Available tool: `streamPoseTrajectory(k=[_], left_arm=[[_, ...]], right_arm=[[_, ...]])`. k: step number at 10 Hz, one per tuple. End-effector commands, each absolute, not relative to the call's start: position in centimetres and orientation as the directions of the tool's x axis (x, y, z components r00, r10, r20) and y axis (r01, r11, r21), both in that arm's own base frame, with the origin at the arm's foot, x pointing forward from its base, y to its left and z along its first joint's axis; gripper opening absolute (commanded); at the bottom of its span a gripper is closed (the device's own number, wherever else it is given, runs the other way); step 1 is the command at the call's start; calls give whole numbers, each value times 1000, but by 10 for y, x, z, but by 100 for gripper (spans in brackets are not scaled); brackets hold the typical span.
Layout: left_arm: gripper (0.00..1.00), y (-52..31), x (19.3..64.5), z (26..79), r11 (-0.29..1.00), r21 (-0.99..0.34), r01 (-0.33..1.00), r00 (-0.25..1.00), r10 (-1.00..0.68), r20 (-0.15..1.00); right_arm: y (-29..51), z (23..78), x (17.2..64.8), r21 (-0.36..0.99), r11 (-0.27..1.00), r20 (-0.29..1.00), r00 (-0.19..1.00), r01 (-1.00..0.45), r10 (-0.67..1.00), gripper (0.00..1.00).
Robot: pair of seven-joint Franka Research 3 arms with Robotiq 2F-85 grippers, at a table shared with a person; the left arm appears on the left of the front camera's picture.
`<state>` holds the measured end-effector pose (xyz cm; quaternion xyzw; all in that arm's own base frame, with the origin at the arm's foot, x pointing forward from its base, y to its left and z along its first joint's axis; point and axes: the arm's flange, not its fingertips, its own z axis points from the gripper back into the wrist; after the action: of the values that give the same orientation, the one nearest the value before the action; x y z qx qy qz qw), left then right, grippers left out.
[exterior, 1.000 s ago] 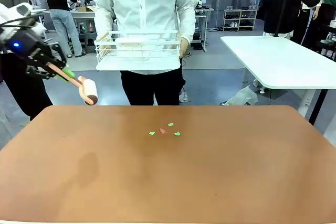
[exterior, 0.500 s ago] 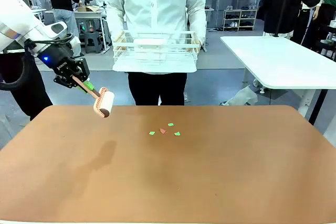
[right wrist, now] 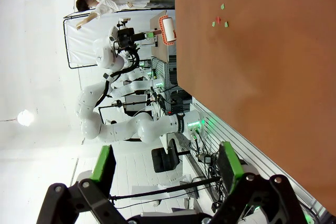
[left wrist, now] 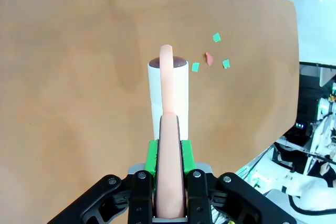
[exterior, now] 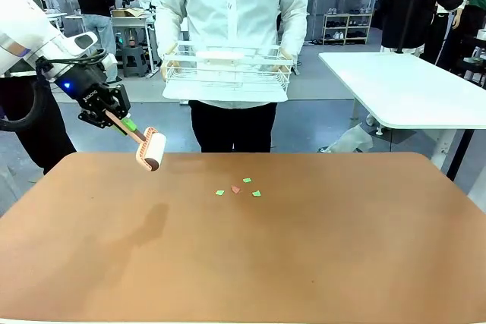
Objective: Clean the table.
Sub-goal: Clean the table with the Lint Roller when the human lifts the Dish drying rack.
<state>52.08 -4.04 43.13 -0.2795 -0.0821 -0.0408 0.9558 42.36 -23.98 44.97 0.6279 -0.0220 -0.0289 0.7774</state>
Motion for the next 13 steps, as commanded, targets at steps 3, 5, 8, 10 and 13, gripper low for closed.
streamPoseTrajectory(k=[3,5,8,10,13], left_arm=[[21,-71,537,401,828,-542,143,979,-38,201],[21,-82,545,382,827,-553,105,986,-12,169],[21,-105,549,354,816,-567,111,992,-53,119],[21,-116,557,341,824,-559,99,991,-33,126],[21,-126,564,323,845,-529,84,989,-4,150]], right_arm=[[-240,452,422,978,210,2,997,14,-74,100],[-240,452,422,978,210,2,997,14,-74,100],[-240,452,422,978,210,2,997,14,-74,100],[-240,452,422,978,210,2,997,14,-74,100],[-240,452,422,978,210,2,997,14,-74,100]])
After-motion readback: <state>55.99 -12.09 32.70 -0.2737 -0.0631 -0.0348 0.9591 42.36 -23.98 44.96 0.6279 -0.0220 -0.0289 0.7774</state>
